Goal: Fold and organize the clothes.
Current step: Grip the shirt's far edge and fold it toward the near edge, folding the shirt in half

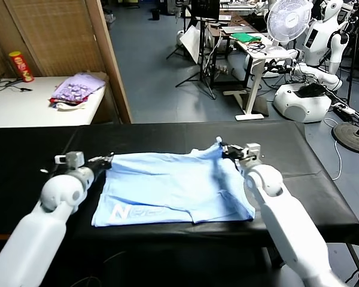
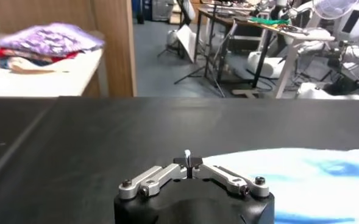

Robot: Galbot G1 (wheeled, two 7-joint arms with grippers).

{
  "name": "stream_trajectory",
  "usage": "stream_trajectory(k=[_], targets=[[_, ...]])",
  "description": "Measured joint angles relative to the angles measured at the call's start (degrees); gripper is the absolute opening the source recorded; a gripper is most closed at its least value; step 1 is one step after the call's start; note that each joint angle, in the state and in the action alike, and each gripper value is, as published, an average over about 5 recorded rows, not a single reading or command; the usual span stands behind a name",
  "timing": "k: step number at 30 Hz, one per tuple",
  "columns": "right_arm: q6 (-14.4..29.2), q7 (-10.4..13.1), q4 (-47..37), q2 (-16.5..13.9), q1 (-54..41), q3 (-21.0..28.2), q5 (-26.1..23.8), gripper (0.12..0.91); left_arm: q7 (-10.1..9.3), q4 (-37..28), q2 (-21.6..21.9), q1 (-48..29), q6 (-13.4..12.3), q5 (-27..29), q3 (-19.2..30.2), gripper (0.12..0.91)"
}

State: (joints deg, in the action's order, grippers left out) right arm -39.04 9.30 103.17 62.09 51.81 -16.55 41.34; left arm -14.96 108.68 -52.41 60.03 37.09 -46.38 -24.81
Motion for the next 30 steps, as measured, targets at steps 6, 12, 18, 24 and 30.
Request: stream_trajectory(k=[6,12,18,24,30], targets=[[-2.92,1.34,6.27,-1.66,6.08,-2.73,-0.02,0.122,0.05,6.13,0.18,8.07,0.14,2.2,-3.12,0.128],[-3.16,1.72,9.66,-2.95,10.44,-4.86,-0.81,0.122,0.44,8.79,-0.66,14.45,-0.09,4.41,-4.41,0.128],[-3.16,0.86,11.06,-3.52,13.86,-5.31,-1.95,0.122,0.82,10.0,-1.61,18.07,-0.4,6.16,-4.72,0.128],[-3.15,-0.55,11.22,-2.78,15.78,-4.64,-3.21,0.123,1.6,9.28,-2.43,19.92,-1.39,9.04,-4.97,0.128],[-3.15,-3.03,12.79,-3.39,16.32,-5.35,-3.18,0.243,0.46,9.42,-3.16,20.91,-1.48,10.86,-4.98,0.146]])
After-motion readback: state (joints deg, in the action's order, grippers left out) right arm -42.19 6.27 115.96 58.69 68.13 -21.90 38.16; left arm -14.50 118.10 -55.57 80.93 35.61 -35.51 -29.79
